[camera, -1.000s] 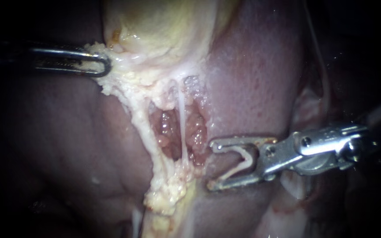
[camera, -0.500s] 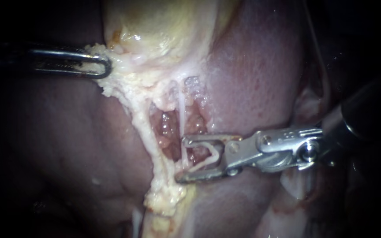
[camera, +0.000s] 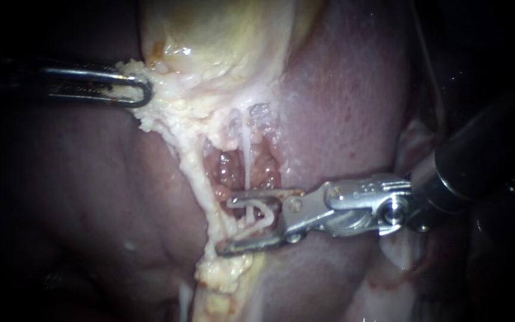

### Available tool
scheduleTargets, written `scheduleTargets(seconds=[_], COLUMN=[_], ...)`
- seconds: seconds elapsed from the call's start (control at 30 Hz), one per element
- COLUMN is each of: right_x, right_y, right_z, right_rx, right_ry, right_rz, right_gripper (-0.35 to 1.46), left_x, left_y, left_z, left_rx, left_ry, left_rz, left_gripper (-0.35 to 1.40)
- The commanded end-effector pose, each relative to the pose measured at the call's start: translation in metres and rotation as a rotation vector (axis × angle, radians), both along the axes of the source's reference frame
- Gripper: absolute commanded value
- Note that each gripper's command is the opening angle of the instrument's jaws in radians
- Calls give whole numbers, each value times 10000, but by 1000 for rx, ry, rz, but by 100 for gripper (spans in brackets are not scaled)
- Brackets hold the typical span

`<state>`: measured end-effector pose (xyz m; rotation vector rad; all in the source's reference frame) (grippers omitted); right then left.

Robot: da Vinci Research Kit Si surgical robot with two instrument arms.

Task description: Clipping first clip left tube

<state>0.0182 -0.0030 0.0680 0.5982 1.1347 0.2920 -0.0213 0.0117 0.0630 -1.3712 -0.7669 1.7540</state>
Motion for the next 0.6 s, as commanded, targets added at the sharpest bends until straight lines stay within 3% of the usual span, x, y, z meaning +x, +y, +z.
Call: scheduleTargets(seconds=[0.03,0.3,0.6], right_x=[2,11,24], right_y=[-1,-5,-9], right_z=[2,7,13], right_rx=[1,18,57], right_ry=[2,37,125], right_rz=[-6,-28,-60], right_gripper=[50,50,49], left_x=[0,-1,-3], left_y=[0,0,1], left_z=[0,0,1], left_rx=[0,0,1], left_ry=[0,0,-1], left_rz=[0,0,1], left_gripper=[-35,-35,-35])
